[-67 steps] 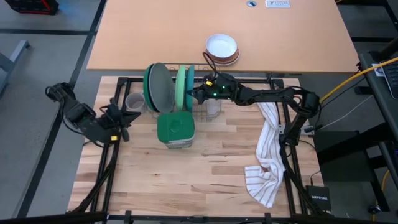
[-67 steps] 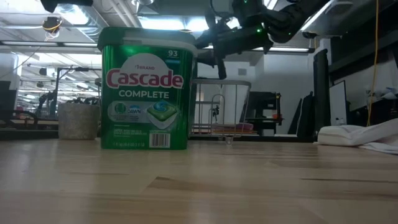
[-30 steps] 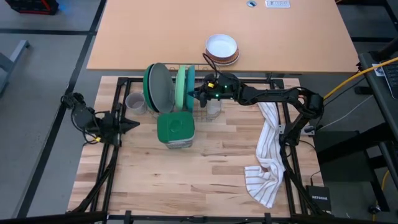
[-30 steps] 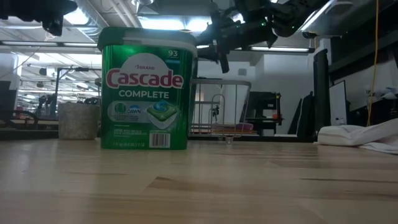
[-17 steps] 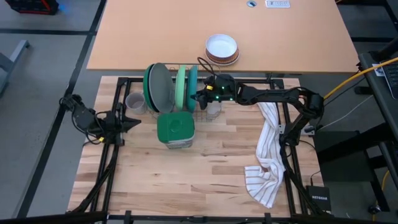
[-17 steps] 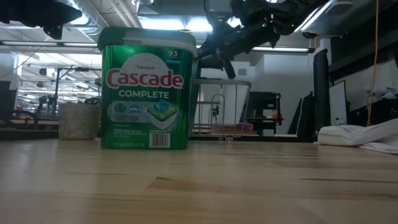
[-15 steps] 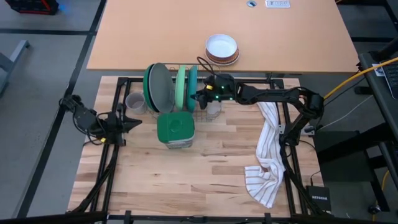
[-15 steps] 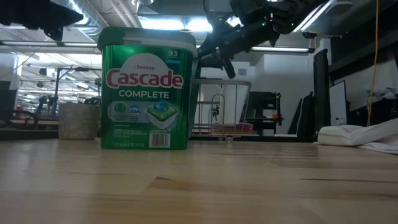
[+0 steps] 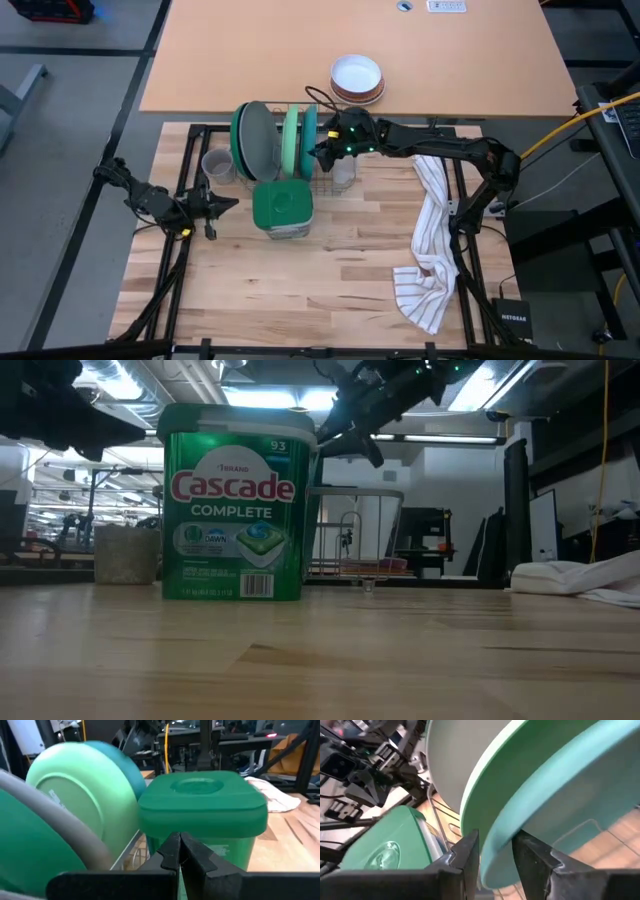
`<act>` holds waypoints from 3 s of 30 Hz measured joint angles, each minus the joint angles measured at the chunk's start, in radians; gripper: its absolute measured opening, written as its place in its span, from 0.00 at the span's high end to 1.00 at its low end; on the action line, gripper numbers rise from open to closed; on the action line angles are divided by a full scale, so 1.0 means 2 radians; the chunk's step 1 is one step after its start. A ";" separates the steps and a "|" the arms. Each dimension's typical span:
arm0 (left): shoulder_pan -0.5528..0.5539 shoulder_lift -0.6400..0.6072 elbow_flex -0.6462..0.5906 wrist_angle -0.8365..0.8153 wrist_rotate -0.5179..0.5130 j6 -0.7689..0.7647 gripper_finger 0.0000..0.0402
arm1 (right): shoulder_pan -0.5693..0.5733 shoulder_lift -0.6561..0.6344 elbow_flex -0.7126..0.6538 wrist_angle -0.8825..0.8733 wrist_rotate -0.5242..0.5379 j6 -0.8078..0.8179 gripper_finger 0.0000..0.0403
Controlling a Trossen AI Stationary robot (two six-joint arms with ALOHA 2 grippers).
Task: Sort dishes
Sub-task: Put the blue plate into the dish rack, then return to Home Position
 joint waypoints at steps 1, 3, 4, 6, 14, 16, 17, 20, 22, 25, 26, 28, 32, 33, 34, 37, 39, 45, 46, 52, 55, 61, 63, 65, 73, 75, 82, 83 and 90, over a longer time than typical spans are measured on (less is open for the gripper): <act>0.003 0.000 -0.001 -0.001 0.000 -0.004 1.00 | 0.000 0.000 0.007 -0.015 0.003 -0.005 0.70; 0.006 0.000 -0.002 -0.001 0.000 -0.006 1.00 | 0.000 0.000 0.020 -0.048 0.020 -0.007 0.70; 0.008 0.000 -0.002 0.001 0.000 -0.004 1.00 | 0.000 0.000 0.026 -0.071 0.030 -0.008 0.70; 0.011 0.000 -0.002 0.006 0.000 0.005 1.00 | 0.000 -0.004 0.036 -0.114 0.049 -0.009 0.70; 0.024 0.000 -0.002 0.012 0.001 0.023 1.00 | 0.020 -0.074 0.039 -0.197 0.119 -0.032 0.70; 0.028 0.000 -0.002 0.012 0.004 0.028 1.00 | 0.034 -0.097 0.040 -0.214 0.148 -0.034 0.70; 0.030 0.000 -0.001 0.012 0.007 0.028 1.00 | 0.042 -0.109 0.040 -0.226 0.167 -0.034 0.70; 0.037 0.000 -0.001 0.012 0.020 0.028 1.00 | 0.069 -0.135 0.040 -0.261 0.227 -0.034 0.70; 0.040 0.000 -0.001 0.011 0.026 0.028 1.00 | 0.088 -0.153 0.033 -0.282 0.260 -0.034 0.70; 0.045 0.000 -0.001 0.011 0.027 0.028 1.00 | 0.112 -0.176 0.005 -0.291 0.286 -0.027 0.70; 0.046 0.000 -0.001 0.011 0.027 0.028 1.00 | 0.119 -0.184 -0.007 -0.291 0.288 -0.020 0.70; 0.048 0.000 -0.001 0.011 0.027 0.028 1.00 | 0.128 -0.201 -0.033 -0.290 0.293 -0.005 0.70; 0.053 0.000 -0.001 0.008 0.027 0.020 1.00 | 0.143 -0.232 -0.088 -0.290 0.308 0.038 0.70; 0.053 0.000 -0.001 0.008 0.027 0.015 1.00 | 0.147 -0.240 -0.105 -0.289 0.312 0.050 0.70; 0.053 0.000 -0.001 0.008 0.027 0.011 1.00 | 0.151 -0.248 -0.121 -0.290 0.315 0.062 0.70; 0.053 0.000 -0.001 0.002 0.027 0.005 1.00 | 0.164 -0.276 -0.170 -0.282 0.335 0.091 0.70; 0.053 0.000 -0.001 -0.008 0.036 0.005 1.00 | 0.174 -0.295 -0.207 -0.263 0.344 0.099 0.70; 0.053 0.000 -0.001 -0.026 0.092 0.001 1.00 | 0.204 -0.357 -0.306 -0.144 0.341 0.075 0.70; 0.053 0.000 -0.001 -0.028 0.095 -0.001 1.00 | 0.210 -0.366 -0.320 -0.123 0.338 0.070 0.70; 0.053 0.000 -0.001 -0.030 0.095 -0.033 1.00 | 0.237 -0.417 -0.387 -0.065 0.335 0.059 0.70; 0.053 0.000 -0.001 -0.032 0.096 -0.046 1.00 | 0.246 -0.430 -0.419 -0.036 0.335 0.059 0.70; 0.053 0.000 -0.001 -0.032 0.096 -0.078 1.00 | 0.248 -0.436 -0.489 0.072 0.342 0.059 0.70; 0.053 0.000 -0.001 -0.032 0.096 -0.087 1.00 | 0.248 -0.437 -0.504 0.097 0.363 0.047 0.70; 0.053 0.000 -0.001 -0.032 0.096 -0.090 1.00 | 0.249 -0.437 -0.519 0.102 0.367 0.048 0.70; 0.053 0.000 -0.001 -0.036 0.096 -0.071 1.00 | 0.249 -0.437 -0.582 0.211 0.335 0.051 0.70; 0.053 0.000 -0.001 -0.035 0.095 -0.061 1.00 | 0.249 -0.437 -0.596 0.246 0.335 0.047 0.70; 0.053 0.000 -0.001 -0.035 0.082 -0.034 1.00 | 0.249 -0.441 -0.616 0.271 0.341 0.043 0.70; 0.053 0.000 -0.001 -0.035 0.081 -0.031 1.00 | 0.249 -0.441 -0.617 0.270 0.344 0.042 0.70; 0.053 0.000 -0.001 -0.054 0.080 -0.028 1.00 | 0.249 -0.441 -0.663 0.351 0.334 0.041 0.70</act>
